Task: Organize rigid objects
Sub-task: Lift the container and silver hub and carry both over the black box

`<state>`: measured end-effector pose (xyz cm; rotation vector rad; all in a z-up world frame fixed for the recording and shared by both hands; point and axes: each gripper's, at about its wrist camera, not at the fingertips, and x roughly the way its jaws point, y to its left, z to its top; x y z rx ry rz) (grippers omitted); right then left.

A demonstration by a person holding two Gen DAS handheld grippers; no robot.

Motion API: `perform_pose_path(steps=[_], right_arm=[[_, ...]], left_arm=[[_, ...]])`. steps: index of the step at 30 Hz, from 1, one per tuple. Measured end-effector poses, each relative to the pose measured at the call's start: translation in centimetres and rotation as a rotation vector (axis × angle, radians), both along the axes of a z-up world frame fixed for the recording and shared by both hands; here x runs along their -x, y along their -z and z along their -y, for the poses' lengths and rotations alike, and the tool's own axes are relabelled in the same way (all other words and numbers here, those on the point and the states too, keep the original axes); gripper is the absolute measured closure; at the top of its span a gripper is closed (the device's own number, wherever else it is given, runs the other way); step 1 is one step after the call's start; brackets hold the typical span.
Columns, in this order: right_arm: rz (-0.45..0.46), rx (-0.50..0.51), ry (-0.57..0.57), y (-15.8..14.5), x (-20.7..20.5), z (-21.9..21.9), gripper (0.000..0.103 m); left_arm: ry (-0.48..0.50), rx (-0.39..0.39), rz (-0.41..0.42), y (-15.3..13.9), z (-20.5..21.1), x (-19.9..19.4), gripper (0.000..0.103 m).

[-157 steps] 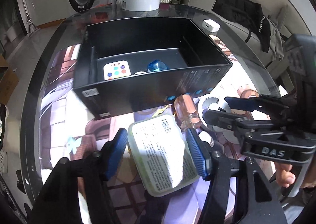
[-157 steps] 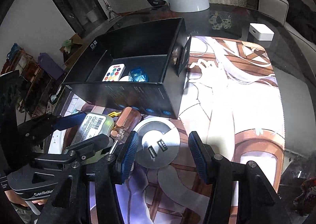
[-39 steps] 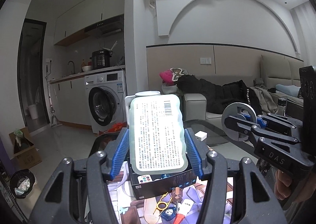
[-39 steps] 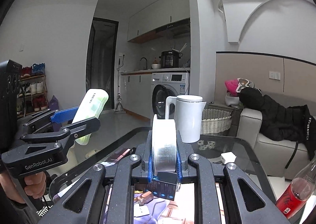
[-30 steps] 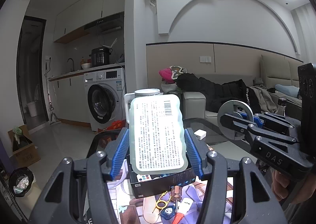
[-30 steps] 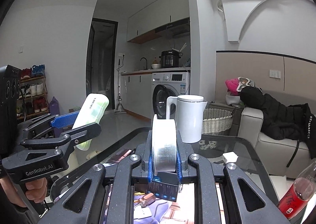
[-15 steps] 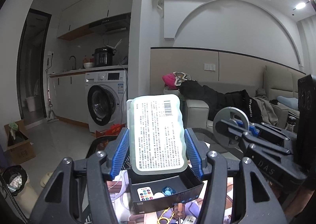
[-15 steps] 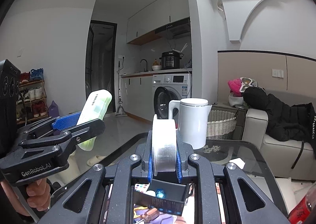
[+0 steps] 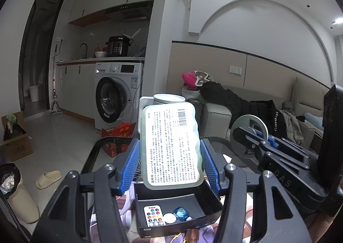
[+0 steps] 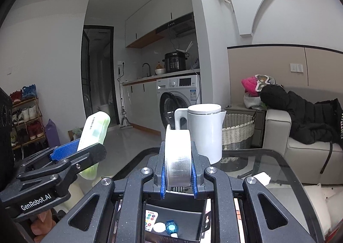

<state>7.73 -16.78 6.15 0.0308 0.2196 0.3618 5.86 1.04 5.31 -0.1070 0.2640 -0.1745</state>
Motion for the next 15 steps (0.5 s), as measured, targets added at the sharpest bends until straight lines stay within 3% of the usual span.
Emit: perform_pose_path(steps=[7,15], right_arm=[[-0.052,0.018,-0.002,1.0,-1.6,-0.5,0.086],[-0.22,0.044,0.01,3.5,-5.6,-1.0,0.086]], left_arm=[[-0.004,-0.006,-0.083,1.5,0.0,-2.2,0.047],[-0.026,-0.003,-0.229,3.4,0.3,-4.8,0.047]])
